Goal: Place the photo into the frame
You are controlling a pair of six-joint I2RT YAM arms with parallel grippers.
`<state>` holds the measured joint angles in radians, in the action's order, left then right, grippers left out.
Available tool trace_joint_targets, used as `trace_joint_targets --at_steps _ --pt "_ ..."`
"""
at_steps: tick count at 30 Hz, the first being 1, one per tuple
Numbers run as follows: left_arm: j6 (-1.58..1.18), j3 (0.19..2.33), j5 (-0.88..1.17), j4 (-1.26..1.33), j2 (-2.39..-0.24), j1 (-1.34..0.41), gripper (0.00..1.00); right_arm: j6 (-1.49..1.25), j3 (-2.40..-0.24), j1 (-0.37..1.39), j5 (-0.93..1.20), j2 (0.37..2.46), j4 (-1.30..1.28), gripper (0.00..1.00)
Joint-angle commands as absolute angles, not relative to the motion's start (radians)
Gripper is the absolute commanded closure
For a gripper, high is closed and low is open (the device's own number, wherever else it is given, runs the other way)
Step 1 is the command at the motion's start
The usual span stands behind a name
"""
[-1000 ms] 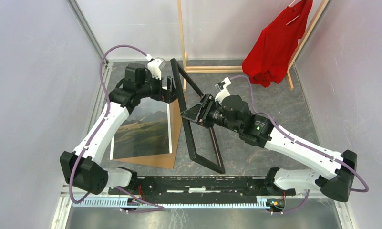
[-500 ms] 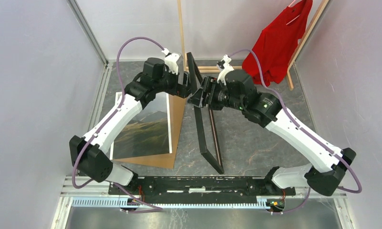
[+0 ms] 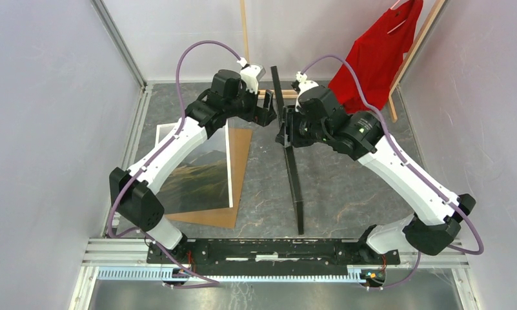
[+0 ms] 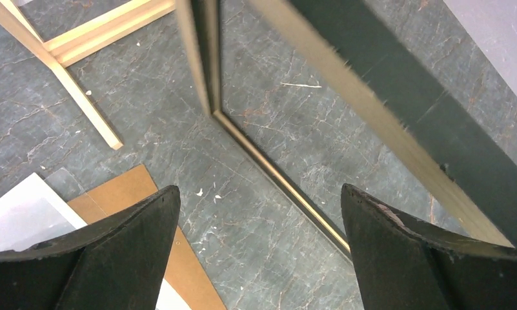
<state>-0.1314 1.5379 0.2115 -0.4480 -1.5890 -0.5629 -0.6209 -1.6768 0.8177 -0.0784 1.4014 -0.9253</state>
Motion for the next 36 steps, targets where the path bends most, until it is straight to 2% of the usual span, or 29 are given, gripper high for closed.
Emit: trace_joint_targets --at_steps 1,4,14,19,30,36 --pt "-0.127 1.597 0.187 -0.456 -1.597 -0.566 0.0 -0.543 -1.756 0.802 -0.252 1.392 -1.039 0.65" --pt "-0.102 1.591 0.147 -0.496 -1.591 -0.562 0.0 -0.544 -1.741 0.778 -0.303 1.365 -1.065 0.73" --pt "-0.054 1.451 0.146 -0.537 -1.553 -0.445 0.0 -0.589 -1.513 0.514 -0.161 1.195 -1.004 0.74" --pt "0.025 1.36 0.111 -0.536 -1.53 -0.443 0.0 -0.602 -1.36 0.359 0.03 1.156 -0.923 0.75" --pt "0.141 1.05 0.022 -0.377 -1.534 -0.458 0.0 -0.54 -1.163 0.278 0.047 1.116 -0.862 0.79" --pt "0.176 0.97 -0.072 -0.272 -1.544 -0.487 0.0 -0.471 -1.084 0.27 0.015 1.108 -0.853 0.8"
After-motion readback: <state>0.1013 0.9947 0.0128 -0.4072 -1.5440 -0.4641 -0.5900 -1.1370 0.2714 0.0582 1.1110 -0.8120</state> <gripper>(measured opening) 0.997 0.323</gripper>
